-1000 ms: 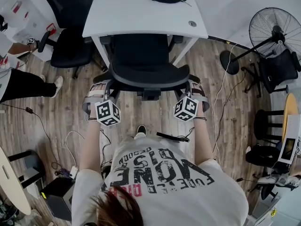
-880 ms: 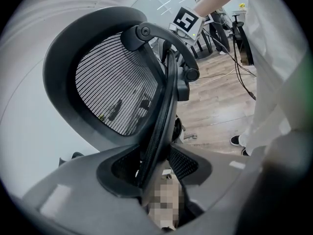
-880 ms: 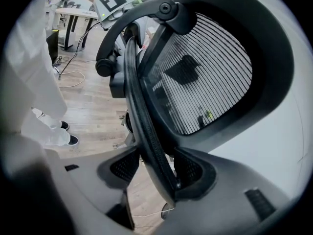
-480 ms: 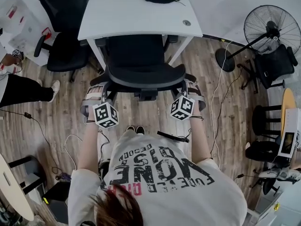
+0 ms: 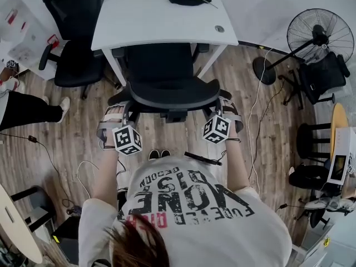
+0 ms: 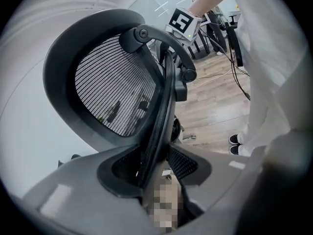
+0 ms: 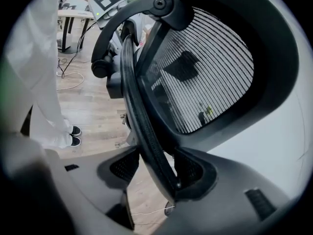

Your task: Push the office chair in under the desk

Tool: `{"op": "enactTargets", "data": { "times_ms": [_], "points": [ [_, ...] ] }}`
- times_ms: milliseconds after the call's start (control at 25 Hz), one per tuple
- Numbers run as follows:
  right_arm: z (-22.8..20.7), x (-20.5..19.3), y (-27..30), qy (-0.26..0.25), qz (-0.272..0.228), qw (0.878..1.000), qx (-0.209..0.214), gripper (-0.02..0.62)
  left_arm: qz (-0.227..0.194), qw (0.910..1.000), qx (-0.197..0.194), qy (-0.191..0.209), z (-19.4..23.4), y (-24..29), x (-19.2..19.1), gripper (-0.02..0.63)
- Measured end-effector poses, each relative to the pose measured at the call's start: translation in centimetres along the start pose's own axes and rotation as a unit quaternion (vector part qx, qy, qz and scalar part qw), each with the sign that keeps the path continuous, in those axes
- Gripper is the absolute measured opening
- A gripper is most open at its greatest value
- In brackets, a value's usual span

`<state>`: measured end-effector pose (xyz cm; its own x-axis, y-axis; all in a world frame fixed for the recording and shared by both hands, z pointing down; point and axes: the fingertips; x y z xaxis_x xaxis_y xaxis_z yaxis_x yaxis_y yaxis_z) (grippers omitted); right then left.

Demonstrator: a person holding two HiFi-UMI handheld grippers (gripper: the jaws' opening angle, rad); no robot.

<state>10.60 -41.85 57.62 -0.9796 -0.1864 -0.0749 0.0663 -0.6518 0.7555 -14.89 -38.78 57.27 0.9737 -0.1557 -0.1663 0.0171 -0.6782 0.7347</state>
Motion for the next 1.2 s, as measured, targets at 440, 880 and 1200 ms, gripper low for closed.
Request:
{"op": "enactTargets", "data": {
  "times_ms": [440, 880, 1200],
  "points": [
    [-0.1, 0.0, 0.1, -0.003, 0.015, 1.0, -0.018, 0.207, 0.002, 0.9999, 0.008, -0.011, 0.1, 0.1, 0.0, 0.19],
    [0.0, 0.4, -1.1, 0.027, 0.015, 0.999, -0.019, 0.207, -0.027, 0.9967, -0.022, -0.073, 0.1, -1.1, 0.3, 0.204],
    [-0.3, 0.5, -4.5, 0.117, -0.032, 0.993, -0.012, 0.206, -0.08, 0.9854, -0.028, -0.147, 0.5, -4.8, 1.0, 0.189]
  ]
}}
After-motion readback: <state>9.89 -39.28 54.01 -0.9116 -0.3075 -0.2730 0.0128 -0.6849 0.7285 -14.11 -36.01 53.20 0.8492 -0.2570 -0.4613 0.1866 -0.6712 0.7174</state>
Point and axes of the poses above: the fingertips, and each gripper's own axes: y forward along the fingers, z to its left, x out of its top, and after that the axes turned 14 degrees about z, right-handed
